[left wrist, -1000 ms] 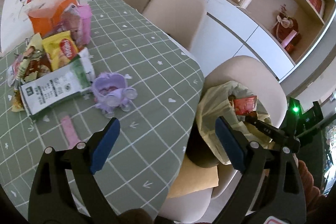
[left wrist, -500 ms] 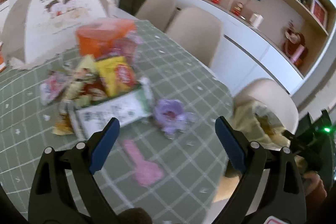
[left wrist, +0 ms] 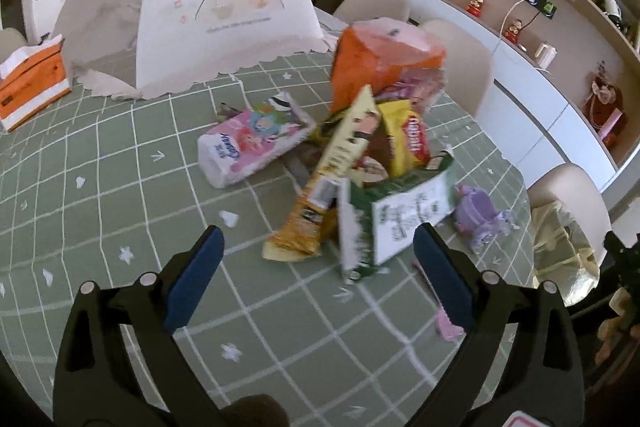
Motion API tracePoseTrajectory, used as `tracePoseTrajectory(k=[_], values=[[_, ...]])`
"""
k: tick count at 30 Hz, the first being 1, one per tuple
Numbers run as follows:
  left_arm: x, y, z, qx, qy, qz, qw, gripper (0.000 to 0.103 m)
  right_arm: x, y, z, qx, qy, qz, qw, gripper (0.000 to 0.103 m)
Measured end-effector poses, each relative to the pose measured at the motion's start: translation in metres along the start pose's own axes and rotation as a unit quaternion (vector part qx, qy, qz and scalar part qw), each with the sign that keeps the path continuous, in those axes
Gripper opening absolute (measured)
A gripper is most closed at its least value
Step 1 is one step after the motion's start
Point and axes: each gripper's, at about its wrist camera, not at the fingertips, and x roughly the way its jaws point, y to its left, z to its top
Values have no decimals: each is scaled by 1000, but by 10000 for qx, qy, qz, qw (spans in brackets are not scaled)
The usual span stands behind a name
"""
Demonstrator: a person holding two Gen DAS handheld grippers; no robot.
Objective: Collect trash
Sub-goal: 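Return the left tool to the table and grasp the pink wrapper, then grasp the pink plastic spoon-shaped toy with the right tool while the left tool holds the pink wrapper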
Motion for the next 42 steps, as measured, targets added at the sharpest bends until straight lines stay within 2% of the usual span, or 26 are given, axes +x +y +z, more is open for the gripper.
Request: tracePoseTrajectory(k=[4,10,14,18,22,25,28,30,34,42], values=[[11,25,16,287,-13,-111,9995,87,13,36,-11,-418,352,71,9985,46],[49,56,59,1012,102,-474,9937,83,26,71,-31,-504,718,263,9958,46],[101,84,86,994,462,-501,9927,74,35,92,-49,-509,947,128,9941,46],[131,95,91,780,802,-683,9914,67,36,110,-65,-533,1134,-4,9921,46],[124,90,83,874,840,-709,9901,67,37,119,-74,-739,1210,-29,9899,46],[112,85,69,891,899,-561,9904,62,43,118,-75,-567,1195,97,9912,46],[103,82,58,892,921,-275,9914,43,53,120,-75,-320,1198,305,9918,46],[98,83,51,787,1029,-221,9913,15,62,124,-76,-311,1266,349,9909,46],[69,86,35,501,983,-367,9932,9,72,137,-79,-372,1317,472,9895,46],[6,91,-2,187,896,-694,9934,9,87,150,-89,-478,1389,697,9867,46]])
